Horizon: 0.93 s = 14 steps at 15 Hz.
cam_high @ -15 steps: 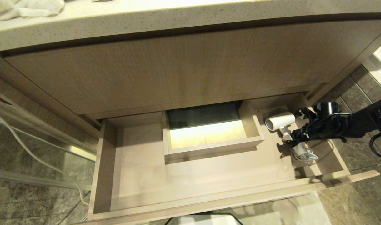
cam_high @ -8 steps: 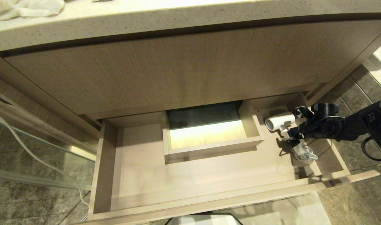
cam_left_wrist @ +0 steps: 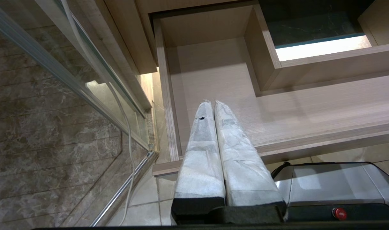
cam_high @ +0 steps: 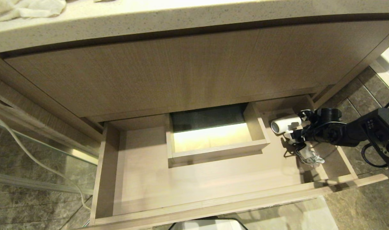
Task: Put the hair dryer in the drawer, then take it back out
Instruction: Take the hairdryer out
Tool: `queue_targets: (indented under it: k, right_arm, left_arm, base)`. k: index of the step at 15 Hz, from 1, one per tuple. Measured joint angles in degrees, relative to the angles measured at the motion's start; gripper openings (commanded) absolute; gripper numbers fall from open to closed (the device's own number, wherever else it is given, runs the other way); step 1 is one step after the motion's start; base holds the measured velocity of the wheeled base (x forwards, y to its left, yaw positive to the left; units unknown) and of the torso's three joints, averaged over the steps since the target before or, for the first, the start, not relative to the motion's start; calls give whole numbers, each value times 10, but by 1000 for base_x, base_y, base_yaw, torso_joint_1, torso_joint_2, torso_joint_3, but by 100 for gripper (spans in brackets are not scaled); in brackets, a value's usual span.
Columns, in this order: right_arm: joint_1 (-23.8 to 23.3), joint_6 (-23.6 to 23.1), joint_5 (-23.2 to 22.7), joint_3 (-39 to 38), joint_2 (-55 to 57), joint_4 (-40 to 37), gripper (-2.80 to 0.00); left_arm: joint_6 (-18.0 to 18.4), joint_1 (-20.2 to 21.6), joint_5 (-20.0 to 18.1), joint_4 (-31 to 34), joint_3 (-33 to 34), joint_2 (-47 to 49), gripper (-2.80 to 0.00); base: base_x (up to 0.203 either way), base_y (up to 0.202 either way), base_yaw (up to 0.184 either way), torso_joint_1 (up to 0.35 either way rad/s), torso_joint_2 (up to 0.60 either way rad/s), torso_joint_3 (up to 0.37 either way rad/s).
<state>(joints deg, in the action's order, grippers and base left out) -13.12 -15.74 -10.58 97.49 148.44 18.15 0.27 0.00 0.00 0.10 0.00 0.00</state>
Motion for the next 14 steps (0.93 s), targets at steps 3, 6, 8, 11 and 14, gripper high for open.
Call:
queue_targets:
  k: [3, 6, 8, 11, 14]
  right_arm:
    - [0, 0, 1, 2, 8, 3, 0]
    - [0, 0, 0, 9, 15, 5, 0]
    - [0, -1, 0, 16, 20, 5, 0]
    - [0, 0, 0, 23, 30, 15, 0]
    - [1, 0, 0, 25, 38, 25, 0]
  left_arm:
    - [0, 0, 0, 0, 0, 0, -280]
    - [0, 0, 0, 0, 0, 0, -280]
    - [0, 0, 0, 0, 0, 0, -280]
    - [0, 0, 0, 0, 0, 0, -280]
    - [0, 0, 0, 0, 0, 0, -280]
  base:
    - [0, 0, 0, 0, 0, 0]
    - [0, 0, 0, 0, 0, 0]
    - [0, 0, 0, 0, 0, 0]
    - [0, 0, 0, 0, 0, 0]
    - [0, 0, 0, 0, 0, 0]
